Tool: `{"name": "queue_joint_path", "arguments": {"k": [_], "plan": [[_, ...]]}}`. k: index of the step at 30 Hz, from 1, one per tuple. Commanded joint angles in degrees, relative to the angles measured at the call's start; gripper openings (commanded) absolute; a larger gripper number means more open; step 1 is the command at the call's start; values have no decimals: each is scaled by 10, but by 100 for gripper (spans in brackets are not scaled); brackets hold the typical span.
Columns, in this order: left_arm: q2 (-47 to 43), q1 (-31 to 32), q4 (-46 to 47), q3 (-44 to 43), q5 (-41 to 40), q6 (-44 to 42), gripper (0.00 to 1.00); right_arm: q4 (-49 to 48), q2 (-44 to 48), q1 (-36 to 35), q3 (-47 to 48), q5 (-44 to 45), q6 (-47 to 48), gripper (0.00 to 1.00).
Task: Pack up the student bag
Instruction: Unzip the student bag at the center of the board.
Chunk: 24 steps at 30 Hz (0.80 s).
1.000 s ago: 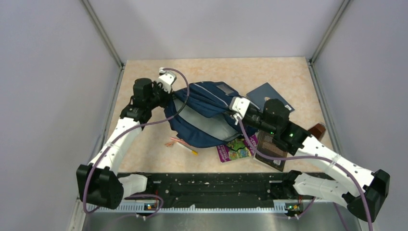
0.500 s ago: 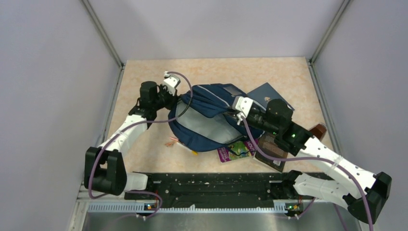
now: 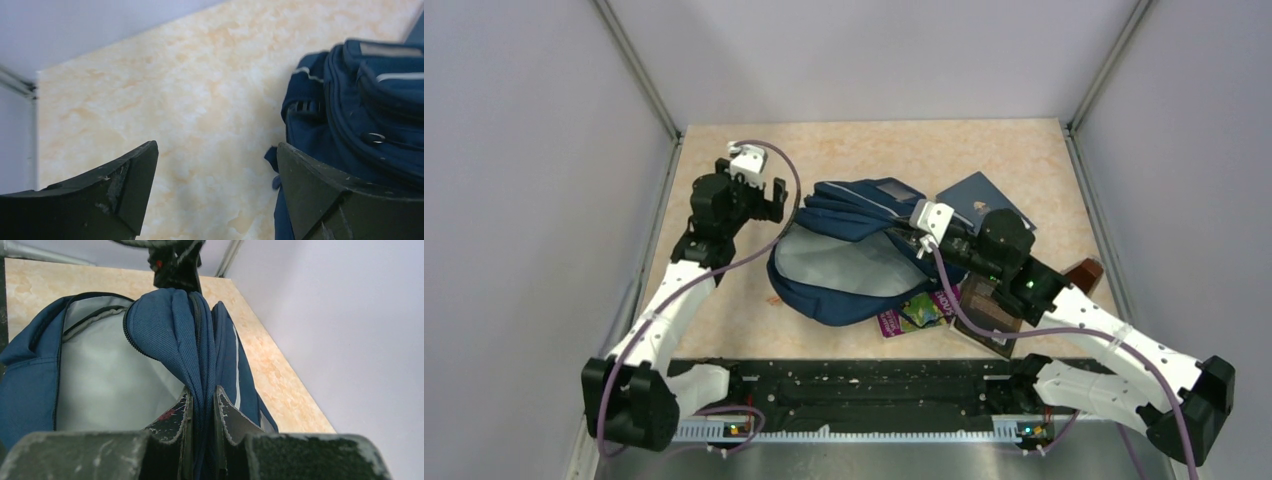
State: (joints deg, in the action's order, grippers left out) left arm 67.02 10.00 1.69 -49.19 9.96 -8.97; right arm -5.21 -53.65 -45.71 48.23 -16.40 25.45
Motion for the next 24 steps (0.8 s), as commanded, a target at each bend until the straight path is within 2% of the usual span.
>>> {"name": "queue_joint_path", "arguments": {"k": [1,4,7,10,11,13,18,21,24], "plan": [[-92,0,-15,-2,-90,45,94,-174,21,-3,5,5,6,0],[-166,0,-49,8,-95,60,90,-191,15,-3,-5,26,6,0],[-220,2,-70,7,-2,79,89,-205,7,-3,-12,25,8,0],[-244,10,-77,1,125,87,87,-216,-4,-3,-14,5,4,0],[-245,15,-87,-3,171,83,87,-217,-9,-4,-12,-3,1,0],[-239,36,-124,-19,213,40,86,-214,-16,-3,-8,-20,-5,0],[-212,108,-244,-62,193,-95,89,-191,-22,-4,0,-54,-12,0],[-209,132,-258,-60,180,-154,93,-167,-23,-3,9,-62,-11,0],[-211,142,-247,-54,177,-174,95,-140,-28,-4,22,-71,-8,0]]}}
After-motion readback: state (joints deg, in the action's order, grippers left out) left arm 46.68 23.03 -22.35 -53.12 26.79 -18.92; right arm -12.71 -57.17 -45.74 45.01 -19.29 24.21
